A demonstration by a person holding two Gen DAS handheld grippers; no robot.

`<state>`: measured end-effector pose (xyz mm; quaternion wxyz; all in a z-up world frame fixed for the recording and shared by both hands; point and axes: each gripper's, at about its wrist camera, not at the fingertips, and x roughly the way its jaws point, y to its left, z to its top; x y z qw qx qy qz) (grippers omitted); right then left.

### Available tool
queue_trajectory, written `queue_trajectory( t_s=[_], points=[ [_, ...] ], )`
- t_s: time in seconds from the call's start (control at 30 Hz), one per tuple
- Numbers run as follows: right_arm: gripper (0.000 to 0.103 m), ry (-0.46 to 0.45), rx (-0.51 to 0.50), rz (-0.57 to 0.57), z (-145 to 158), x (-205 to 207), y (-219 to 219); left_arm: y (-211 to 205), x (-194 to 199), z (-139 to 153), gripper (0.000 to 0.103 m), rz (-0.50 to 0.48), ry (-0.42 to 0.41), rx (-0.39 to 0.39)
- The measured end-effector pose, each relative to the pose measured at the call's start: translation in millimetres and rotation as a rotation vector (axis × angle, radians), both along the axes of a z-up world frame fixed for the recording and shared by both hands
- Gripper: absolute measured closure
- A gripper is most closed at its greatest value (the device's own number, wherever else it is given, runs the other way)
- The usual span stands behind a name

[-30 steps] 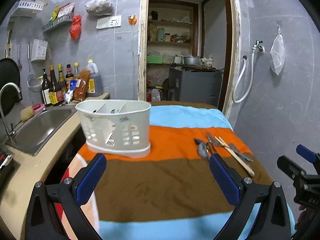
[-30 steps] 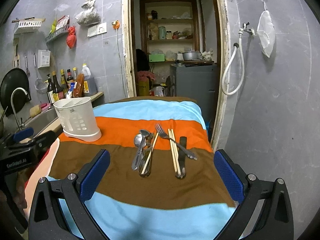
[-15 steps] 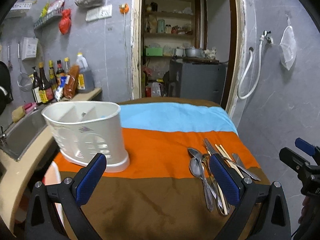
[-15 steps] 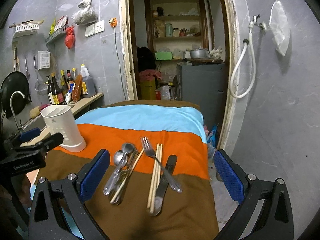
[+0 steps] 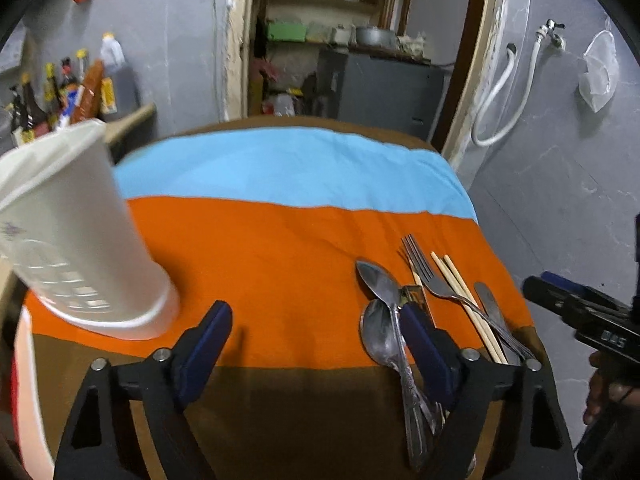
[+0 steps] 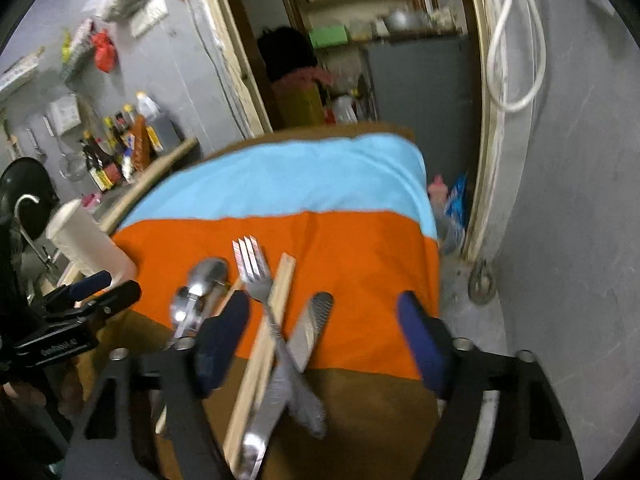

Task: Organize utensils
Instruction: 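Move both grippers down over the row of utensils on the cloth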

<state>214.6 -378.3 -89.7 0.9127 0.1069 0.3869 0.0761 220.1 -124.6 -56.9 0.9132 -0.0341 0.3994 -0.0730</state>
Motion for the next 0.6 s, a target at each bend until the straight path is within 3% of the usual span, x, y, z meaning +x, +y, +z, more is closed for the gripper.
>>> queue_trajectory(
  t_s=[0.13,0.3,0.5,0.6],
  points=[
    [0.061,0.073,0.023,0.035,-24.4,17.9,5.1,-7.9,12.4,-13.4,0.046,-0.047,0.066,-0.028],
    [0.076,0.133,0.061,0.089,-42.4,24.5,13.4,-12.9,22.9,-25.9,0.063,-0.101,0.139,-0.060],
    [0.085,0.175,0.085,0.133,-47.1,27.8,17.4,-14.7,30.7,-28.7,0.075,-0.131,0.177,-0.089],
    [0.089,0.194,0.099,0.151,-47.4,30.6,21.9,-18.1,34.3,-29.6,0.085,-0.156,0.197,-0.095]
  ],
)
